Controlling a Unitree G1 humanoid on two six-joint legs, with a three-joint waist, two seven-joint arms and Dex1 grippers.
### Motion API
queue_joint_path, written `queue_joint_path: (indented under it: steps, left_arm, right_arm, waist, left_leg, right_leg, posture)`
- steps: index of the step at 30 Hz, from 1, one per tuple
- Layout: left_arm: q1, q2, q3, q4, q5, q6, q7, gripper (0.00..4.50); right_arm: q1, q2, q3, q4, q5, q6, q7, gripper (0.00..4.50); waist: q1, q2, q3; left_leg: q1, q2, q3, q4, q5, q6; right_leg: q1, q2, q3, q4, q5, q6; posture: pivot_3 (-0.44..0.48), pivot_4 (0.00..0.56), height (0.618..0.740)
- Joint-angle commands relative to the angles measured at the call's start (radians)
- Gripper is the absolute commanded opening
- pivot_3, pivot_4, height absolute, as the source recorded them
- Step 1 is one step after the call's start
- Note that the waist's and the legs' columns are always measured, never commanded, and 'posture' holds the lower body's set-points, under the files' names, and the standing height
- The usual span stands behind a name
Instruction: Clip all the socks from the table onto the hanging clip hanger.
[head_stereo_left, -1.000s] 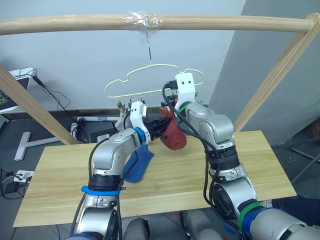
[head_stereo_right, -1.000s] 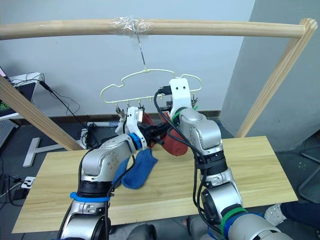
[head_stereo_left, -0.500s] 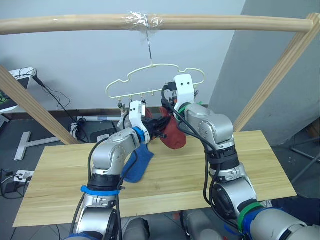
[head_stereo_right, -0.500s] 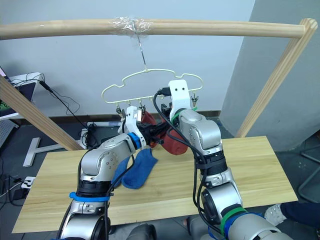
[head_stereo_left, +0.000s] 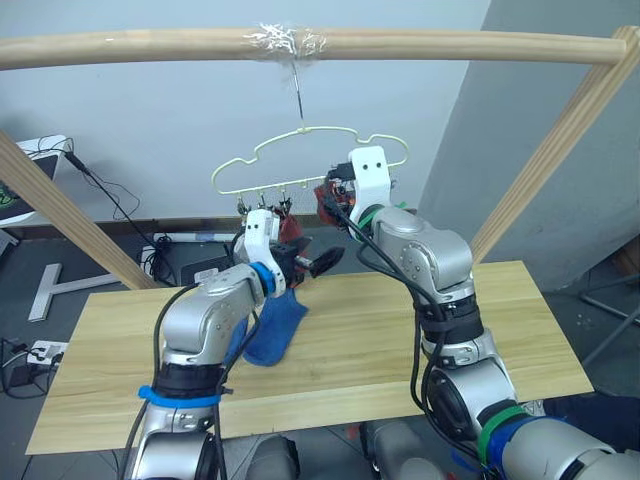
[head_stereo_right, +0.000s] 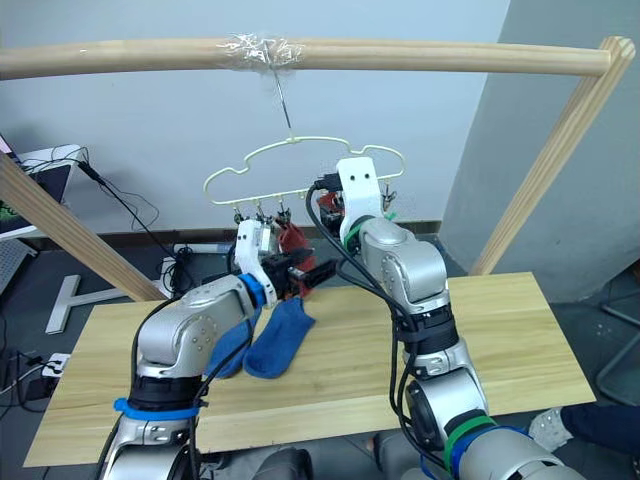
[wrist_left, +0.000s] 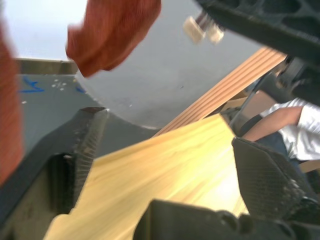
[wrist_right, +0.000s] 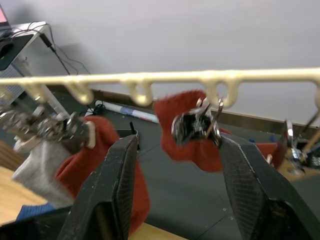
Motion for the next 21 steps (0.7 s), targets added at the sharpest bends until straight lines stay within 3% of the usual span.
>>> queue_joint_path:
  steps: [1, 15, 21]
  left_arm:
    - [0.018, 0.021, 0.005, -0.1, -0.042, 0.014, -0.018, 4.45]
    - [0.082, 0.145, 0.063, -0.262, -0.09, -0.002, -0.051, 4.45]
    - [0.134, 0.169, 0.101, -0.327, -0.109, -0.007, -0.031, 4.45]
  right_arm:
    - [0.025, -0.03, 0.025, -0.101, 0.015, 0.023, 0.039, 2.52]
    - [0.159, -0.111, 0.072, -0.341, -0.007, 0.085, 0.047, 2.52]
    - [0.198, -0.114, 0.073, -0.362, -0.004, 0.081, 0.05, 2.52]
  waist:
    - [0.002, 0.0, 0.0]
    - [0.0, 0.0, 0.0]
    - [0.004, 0.0, 0.0]
  left_leg:
    - [0.0, 0.0, 0.0, 0.0, 0.0, 0.0]
    - [0.0, 0.0, 0.0, 0.0, 0.0, 0.0]
    - [0.0, 0.0, 0.001, 0.0, 0.0, 0.0]
  right_leg:
    - [0.0, 0.0, 0.0, 0.0, 0.0, 0.0]
    - [0.0, 0.0, 0.001, 0.0, 0.0, 0.0]
    - [0.0, 0.0, 0.001, 0.0, 0.0, 0.0]
  posture:
    - [-0.177, 0.173, 0.74]
    - [-0.181, 0.174, 0.74]
    - [-0.136, 0.159, 0.74]
